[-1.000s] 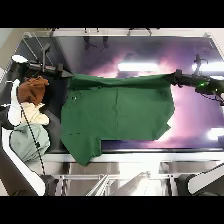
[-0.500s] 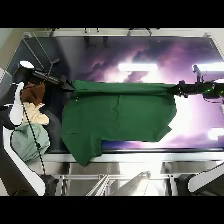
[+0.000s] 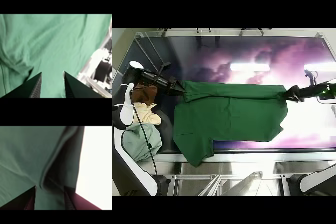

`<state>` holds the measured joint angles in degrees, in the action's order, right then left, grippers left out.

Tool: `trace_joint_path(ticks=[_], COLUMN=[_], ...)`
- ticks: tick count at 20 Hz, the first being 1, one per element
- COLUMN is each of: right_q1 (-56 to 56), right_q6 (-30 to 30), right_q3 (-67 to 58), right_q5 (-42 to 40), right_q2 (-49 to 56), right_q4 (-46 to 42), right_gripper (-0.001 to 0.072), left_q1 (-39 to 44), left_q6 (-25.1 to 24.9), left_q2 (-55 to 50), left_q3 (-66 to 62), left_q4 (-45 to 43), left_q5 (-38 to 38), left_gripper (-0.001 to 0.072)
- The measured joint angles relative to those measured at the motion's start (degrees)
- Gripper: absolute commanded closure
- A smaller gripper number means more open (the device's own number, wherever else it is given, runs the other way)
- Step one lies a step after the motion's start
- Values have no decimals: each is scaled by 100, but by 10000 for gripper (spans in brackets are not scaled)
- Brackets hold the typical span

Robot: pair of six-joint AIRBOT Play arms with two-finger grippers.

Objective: Fold the shirts.

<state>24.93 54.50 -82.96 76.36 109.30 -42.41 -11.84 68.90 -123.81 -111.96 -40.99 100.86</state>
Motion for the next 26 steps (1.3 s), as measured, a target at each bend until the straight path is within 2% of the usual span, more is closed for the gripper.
trace_joint_path(ticks=[3, 6, 10, 13, 15, 17, 18, 26], right_q1=[286, 610, 750, 531, 293, 63, -37, 15], right_q6=[317, 520, 496, 391, 289, 245, 221, 122], right_q3=[92, 708, 2330, 3335, 3713, 3895, 3952, 4085], right_q5=[680, 1078, 686, 411, 133, 39, -35, -400], right_q2=[-247, -693, -1329, -1537, -1624, -1648, -1665, -2013], right_q4=[-459, -708, -820, -612, -439, -289, -249, -260], right_gripper=[333, 333, 353, 359, 482, 512, 661, 675], left_q1=[-201, -426, -560, -590, -608, -619, -621, -610], left_q6=[299, 468, 341, 142, 42, -50, -92, -328], left_q2=[92, 472, 1292, 1963, 2406, 2765, 2922, 3412], left_q3=[-162, 131, 1523, 2892, 3812, 4553, 4876, 6605], left_q4=[2, -2, -87, -498, -870, -1143, -1224, -1451], left_q5=[210, 385, 302, 83, -151, -415, -542, -1366], left_gripper=[416, 415, 415, 415, 415, 415, 415, 415])
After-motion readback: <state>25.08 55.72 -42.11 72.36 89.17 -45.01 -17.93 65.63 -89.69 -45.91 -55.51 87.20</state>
